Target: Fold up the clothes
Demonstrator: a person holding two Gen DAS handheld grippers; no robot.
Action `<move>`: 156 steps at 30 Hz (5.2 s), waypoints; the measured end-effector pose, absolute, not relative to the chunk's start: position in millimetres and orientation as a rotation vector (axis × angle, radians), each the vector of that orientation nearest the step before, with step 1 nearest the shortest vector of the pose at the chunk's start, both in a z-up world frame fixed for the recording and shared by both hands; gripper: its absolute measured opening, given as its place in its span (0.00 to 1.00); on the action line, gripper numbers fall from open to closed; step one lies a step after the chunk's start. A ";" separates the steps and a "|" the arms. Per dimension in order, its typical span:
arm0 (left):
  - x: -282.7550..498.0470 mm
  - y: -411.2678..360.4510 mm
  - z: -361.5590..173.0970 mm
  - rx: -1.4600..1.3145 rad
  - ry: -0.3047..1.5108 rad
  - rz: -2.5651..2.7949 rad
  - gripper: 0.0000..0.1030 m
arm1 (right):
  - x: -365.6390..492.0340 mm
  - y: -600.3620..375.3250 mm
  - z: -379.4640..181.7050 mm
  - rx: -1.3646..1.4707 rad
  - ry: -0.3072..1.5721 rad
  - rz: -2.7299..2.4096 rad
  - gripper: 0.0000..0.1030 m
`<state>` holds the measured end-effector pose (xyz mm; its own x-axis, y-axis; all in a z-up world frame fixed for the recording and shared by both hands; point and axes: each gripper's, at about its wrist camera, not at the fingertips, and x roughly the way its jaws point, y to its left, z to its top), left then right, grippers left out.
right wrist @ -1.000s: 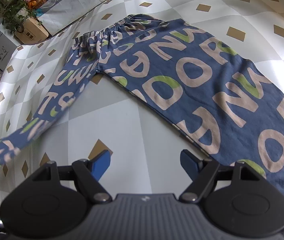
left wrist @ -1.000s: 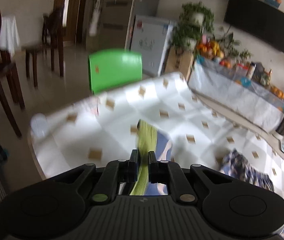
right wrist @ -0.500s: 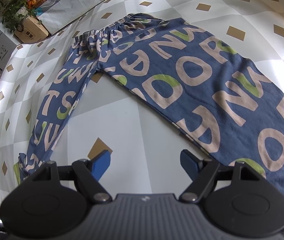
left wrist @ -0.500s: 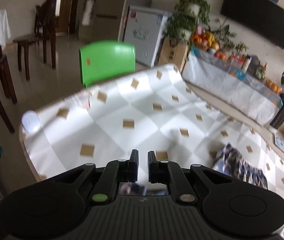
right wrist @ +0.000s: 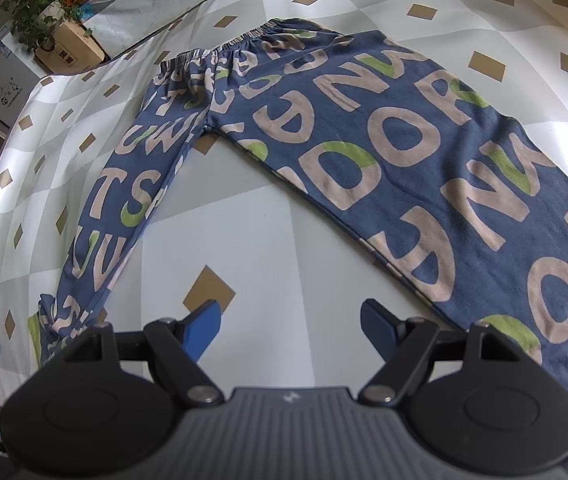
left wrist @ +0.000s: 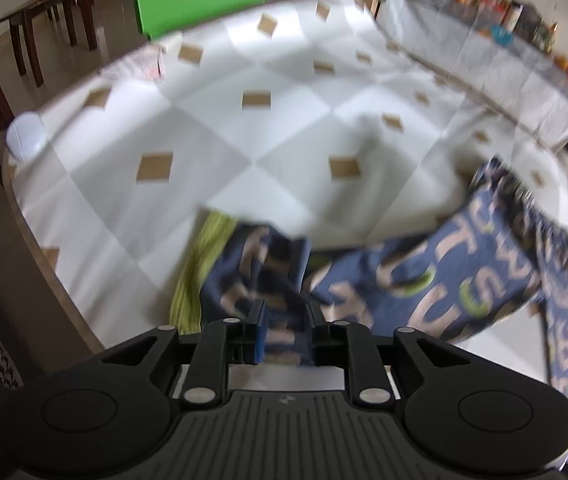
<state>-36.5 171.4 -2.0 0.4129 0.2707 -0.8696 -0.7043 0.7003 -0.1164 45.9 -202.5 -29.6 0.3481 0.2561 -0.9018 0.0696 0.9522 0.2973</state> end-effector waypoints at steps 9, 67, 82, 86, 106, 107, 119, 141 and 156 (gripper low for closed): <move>-26.3 184.0 -40.7 -0.549 1.029 0.669 0.26 | 48.0 -189.7 -33.3 0.270 1.232 0.155 0.73; -14.0 128.0 -44.8 -0.474 1.115 0.589 0.76 | 45.3 -176.9 -28.5 0.250 1.244 0.220 0.74; 53.8 144.9 -55.9 -0.297 1.179 0.435 0.65 | 67.9 -118.7 -15.8 0.198 1.216 0.321 0.74; 67.7 152.0 -57.7 -0.267 1.190 0.395 0.62 | 82.5 -97.8 -18.3 0.158 1.207 0.336 0.74; 108.4 165.6 -79.9 -0.343 1.225 0.281 0.62 | 145.0 -23.2 -61.1 0.012 1.173 0.450 0.75; 108.6 164.0 -79.6 -0.326 1.224 0.280 0.62 | 146.2 -22.7 -64.2 0.007 1.182 0.448 0.75; 97.3 189.3 -79.3 -0.342 1.213 0.426 0.65 | 150.8 -27.4 -81.2 -0.039 1.234 0.428 0.77; 102.7 201.3 -71.0 -0.528 1.128 0.524 0.68 | 148.3 -35.6 -55.7 -0.045 1.091 0.430 0.78; 101.3 231.7 -77.3 -0.702 1.179 0.634 0.53 | 165.7 17.5 -59.1 -0.036 0.952 0.582 0.49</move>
<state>101.3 231.7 -77.3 0.2619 0.0782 -0.9619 -0.7595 0.6317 -0.1555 165.7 17.5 -59.1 0.4394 0.4534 -0.7755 -0.4839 0.8468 0.2209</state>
